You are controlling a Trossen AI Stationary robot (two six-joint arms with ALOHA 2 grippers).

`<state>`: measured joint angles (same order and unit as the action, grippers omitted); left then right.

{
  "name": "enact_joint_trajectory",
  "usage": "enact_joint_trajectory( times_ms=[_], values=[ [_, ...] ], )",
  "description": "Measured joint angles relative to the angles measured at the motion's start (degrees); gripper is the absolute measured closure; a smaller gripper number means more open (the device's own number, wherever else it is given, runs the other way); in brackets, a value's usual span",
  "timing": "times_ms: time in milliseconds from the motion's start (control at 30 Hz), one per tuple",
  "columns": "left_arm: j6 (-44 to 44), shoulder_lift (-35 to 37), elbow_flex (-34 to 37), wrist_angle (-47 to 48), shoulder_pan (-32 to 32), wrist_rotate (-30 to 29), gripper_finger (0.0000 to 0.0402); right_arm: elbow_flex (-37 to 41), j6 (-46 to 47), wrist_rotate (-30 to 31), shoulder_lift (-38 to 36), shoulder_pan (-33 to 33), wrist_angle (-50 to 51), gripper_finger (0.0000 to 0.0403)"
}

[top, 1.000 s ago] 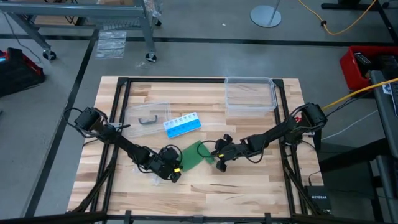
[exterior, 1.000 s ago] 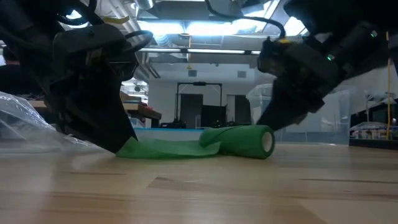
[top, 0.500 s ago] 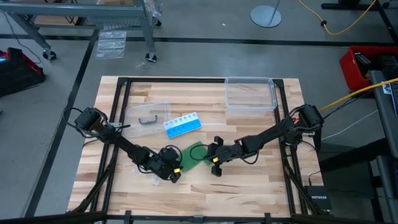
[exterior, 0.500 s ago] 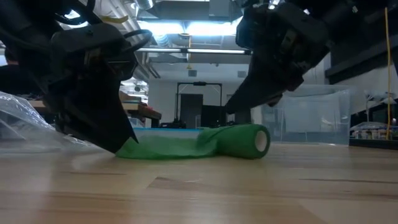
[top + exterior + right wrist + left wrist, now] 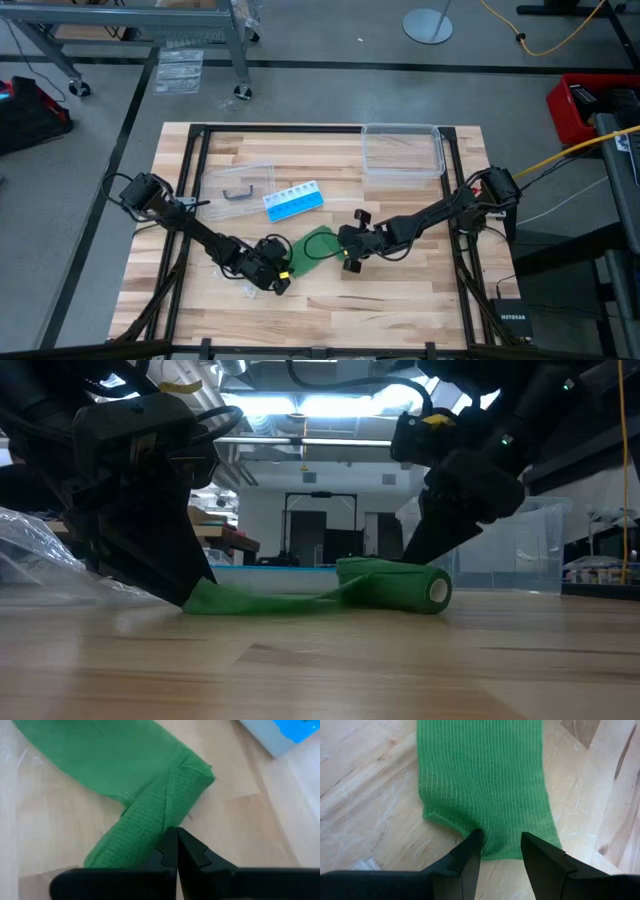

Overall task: Roll bandage
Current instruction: Roll the green bandage

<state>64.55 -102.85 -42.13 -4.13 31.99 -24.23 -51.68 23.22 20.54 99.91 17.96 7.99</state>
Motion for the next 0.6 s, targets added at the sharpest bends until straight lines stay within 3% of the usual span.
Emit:
enact_joint_trajectory(
  times_ms=[367, 600],
  values=[
    [0.0, 0.0, 0.0, -0.1, 0.0, 0.0, 0.0265, -0.1, 0.2, 1.1, -0.1, -0.5, 1.5, 0.0402],
    [0.0, 0.0, 0.0, -0.2, 0.0, 0.1, 0.0265, 0.0, 6.2, -4.5, 0.0, -0.8, 1.8, 0.0402]
  ],
)
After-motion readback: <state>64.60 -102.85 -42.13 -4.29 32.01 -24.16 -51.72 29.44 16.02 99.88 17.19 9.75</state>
